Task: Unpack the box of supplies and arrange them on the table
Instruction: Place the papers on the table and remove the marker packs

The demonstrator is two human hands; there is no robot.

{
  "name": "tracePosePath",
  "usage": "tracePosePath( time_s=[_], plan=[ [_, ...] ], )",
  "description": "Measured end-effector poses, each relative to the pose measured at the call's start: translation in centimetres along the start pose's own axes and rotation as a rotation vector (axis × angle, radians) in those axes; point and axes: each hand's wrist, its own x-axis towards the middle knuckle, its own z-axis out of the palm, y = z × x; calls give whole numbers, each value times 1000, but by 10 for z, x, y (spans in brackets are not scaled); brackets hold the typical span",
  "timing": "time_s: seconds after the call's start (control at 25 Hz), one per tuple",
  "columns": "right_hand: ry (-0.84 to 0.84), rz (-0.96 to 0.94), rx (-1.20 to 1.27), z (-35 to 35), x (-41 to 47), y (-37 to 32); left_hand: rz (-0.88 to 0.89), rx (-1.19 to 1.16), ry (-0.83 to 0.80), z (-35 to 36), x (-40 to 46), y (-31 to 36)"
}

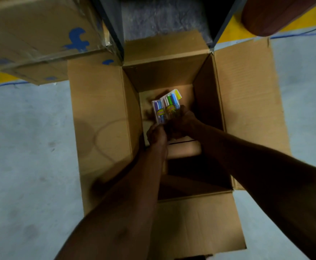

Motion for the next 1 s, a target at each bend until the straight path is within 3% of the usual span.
tracePosePath(
  time_s=[0.32, 0.64, 0.76, 1.0],
  plan=[
    [132, 43, 131, -27, -74, -56, 88, 69, -53, -33, -51, 41],
    [98, -71, 347, -39, -175, -84, 159, 100, -144, -80, -153, 81],
    [125, -29, 381, -51, -218, -114, 193, 102, -194, -99, -199, 102],
    [104, -98, 366, -77, -311, -175, 306, 150, -138, -133, -307, 156]
  ],
)
